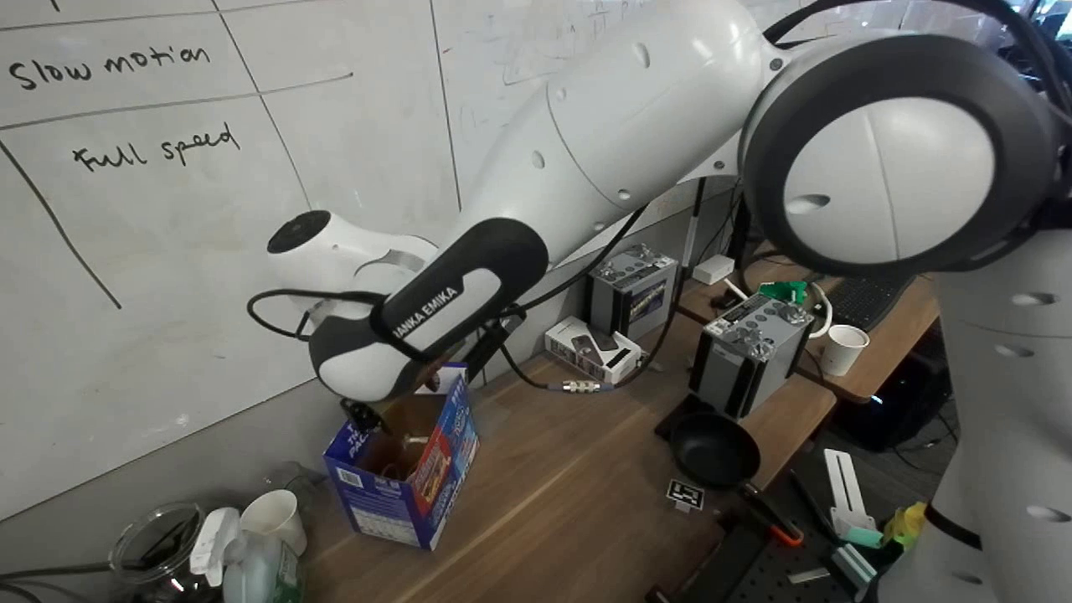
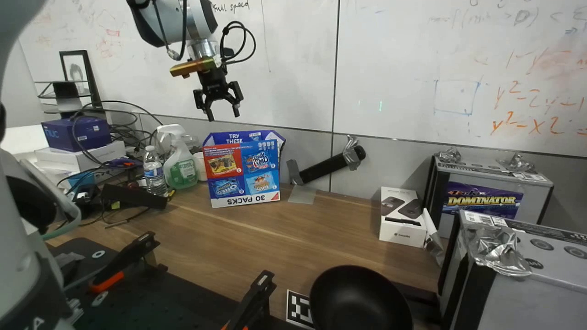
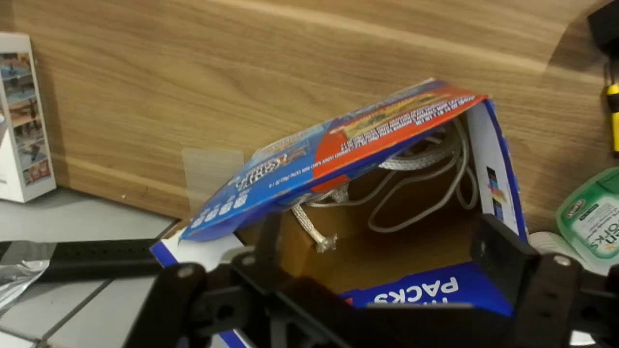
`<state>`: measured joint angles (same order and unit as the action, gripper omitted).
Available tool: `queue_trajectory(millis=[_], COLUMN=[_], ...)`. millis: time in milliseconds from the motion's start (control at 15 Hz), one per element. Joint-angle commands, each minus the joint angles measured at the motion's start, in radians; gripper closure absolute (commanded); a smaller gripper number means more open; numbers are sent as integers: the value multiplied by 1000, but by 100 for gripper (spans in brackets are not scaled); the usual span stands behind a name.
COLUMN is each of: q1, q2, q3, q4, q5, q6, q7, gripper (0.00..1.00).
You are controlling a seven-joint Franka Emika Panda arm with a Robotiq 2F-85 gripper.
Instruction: Put the white ropes in the carton box
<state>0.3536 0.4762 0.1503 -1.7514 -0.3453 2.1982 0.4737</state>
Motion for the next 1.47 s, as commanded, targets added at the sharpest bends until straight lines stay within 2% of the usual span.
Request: queue_trajectory(millis=[0, 400, 733, 1000, 1133, 1200, 1400], q1=[-48, -117, -191, -243, -261, -262, -250], q2=[-202, -506, -779, -1002, -1119, -1175, -1245], q3=[1, -10, -27, -74, -123, -151, -214], q4=[-138, -336, -510, -637, -704, -735, -773], q5=[138, 173, 193, 187, 207, 201, 214], q6=[-109, -239, -300, -349, -333, -331, -335], q7=[-80, -85, -155, -282, -361, -442, -618], gripper=[0, 0, 0, 0, 0, 0, 0])
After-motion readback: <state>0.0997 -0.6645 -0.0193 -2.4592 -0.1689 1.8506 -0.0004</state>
